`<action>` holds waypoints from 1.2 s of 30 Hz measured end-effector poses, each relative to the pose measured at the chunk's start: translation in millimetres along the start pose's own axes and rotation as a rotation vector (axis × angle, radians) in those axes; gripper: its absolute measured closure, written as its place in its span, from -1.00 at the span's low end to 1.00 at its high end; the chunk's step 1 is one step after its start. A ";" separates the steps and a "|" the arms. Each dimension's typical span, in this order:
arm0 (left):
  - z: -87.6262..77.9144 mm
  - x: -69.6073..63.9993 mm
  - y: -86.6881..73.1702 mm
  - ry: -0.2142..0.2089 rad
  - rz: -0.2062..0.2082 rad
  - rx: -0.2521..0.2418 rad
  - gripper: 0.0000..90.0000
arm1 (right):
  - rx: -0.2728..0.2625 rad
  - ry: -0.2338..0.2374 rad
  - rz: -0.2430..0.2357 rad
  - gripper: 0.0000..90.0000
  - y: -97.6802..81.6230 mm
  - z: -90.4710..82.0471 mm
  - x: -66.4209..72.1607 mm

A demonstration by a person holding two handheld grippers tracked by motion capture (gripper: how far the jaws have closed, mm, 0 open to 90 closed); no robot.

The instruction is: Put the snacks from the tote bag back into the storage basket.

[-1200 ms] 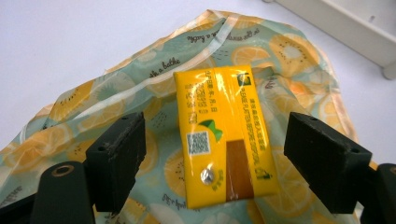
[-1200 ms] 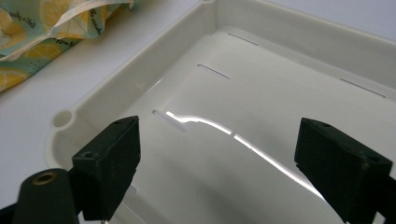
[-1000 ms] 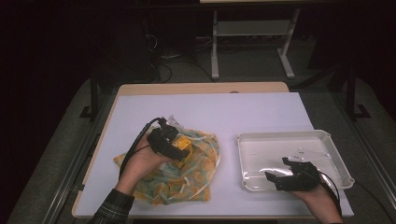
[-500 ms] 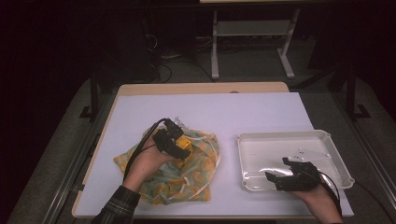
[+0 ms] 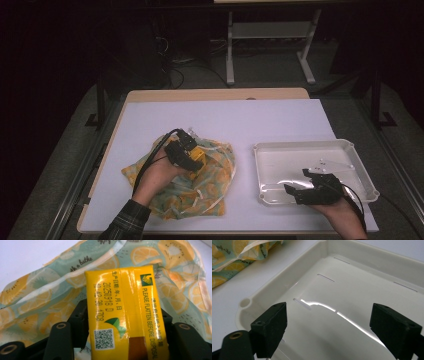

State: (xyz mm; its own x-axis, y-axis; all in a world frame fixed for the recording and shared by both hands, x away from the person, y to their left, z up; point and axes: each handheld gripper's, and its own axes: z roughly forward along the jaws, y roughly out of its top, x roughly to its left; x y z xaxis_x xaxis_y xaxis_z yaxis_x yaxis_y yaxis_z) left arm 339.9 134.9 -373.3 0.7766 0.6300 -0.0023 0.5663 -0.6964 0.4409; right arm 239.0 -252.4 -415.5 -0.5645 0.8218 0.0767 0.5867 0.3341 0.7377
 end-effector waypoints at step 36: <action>-12.8 2.6 -6.4 -0.035 0.042 -0.033 0.21 | 0.000 0.003 0.002 -0.68 0.1 -0.5 0.0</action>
State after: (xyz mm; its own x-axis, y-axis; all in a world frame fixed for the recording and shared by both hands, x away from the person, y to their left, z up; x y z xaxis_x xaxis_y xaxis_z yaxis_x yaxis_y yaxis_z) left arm 334.7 145.4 -364.6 0.8091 0.5875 -0.0137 0.5237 -0.7103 0.4703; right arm 238.8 -252.6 -415.1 -0.5647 0.8214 0.0801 0.5881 0.3324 0.7373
